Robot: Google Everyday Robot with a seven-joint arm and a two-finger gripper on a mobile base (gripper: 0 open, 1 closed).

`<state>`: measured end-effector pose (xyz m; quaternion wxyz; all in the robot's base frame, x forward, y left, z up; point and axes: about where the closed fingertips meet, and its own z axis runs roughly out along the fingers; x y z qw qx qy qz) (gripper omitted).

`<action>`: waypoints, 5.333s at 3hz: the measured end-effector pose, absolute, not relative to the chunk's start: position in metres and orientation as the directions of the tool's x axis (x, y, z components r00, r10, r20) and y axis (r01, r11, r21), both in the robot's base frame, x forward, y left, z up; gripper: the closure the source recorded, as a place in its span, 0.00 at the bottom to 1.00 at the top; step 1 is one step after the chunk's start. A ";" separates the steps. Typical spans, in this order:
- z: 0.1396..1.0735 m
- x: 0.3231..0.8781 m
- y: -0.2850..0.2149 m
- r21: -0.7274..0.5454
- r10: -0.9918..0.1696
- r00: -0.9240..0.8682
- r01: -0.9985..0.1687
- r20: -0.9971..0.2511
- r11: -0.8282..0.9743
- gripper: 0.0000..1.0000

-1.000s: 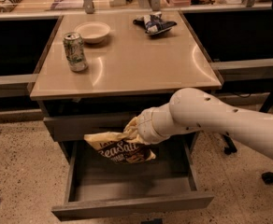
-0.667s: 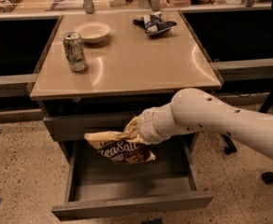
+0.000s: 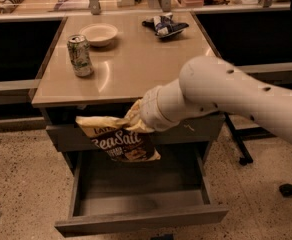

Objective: Pick brown chip bag from middle drawer and place on counter

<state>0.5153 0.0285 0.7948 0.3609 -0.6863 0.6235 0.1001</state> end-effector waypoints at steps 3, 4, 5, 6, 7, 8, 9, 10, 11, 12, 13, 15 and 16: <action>1.051 0.492 0.051 -0.649 -0.848 0.307 -0.759 -0.432 0.055 1.00; 1.067 0.486 0.054 -0.671 -0.845 0.323 -0.739 -0.426 0.055 1.00; 1.067 0.486 0.054 -0.672 -0.845 0.323 -0.739 -0.425 0.055 1.00; 1.088 0.484 0.060 -0.734 -0.842 0.399 -0.679 -0.362 -0.007 1.00; 1.120 0.503 0.066 -0.816 -0.819 0.508 -0.571 -0.265 -0.090 1.00; 1.141 0.537 0.068 -0.852 -0.801 0.562 -0.507 -0.207 -0.135 1.00; 1.147 0.585 0.048 -0.858 -0.828 0.516 -0.506 -0.220 -0.088 1.00; 1.131 0.629 0.009 -0.801 -0.864 0.365 -0.594 -0.346 0.071 1.00; 1.112 0.657 -0.019 -0.743 -0.854 0.276 -0.645 -0.442 0.176 1.00; 1.110 0.659 -0.018 -0.740 -0.852 0.275 -0.649 -0.446 0.178 1.00; 1.106 0.663 -0.018 -0.731 -0.844 0.269 -0.654 -0.465 0.194 1.00; 1.071 0.699 -0.028 -0.701 -0.756 0.297 -0.655 -0.583 0.283 1.00; 1.047 0.716 -0.040 -0.670 -0.718 0.277 -0.659 -0.638 0.341 1.00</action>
Offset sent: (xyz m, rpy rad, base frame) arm -0.0130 0.0154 0.2829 -0.1288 -0.3010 -0.1122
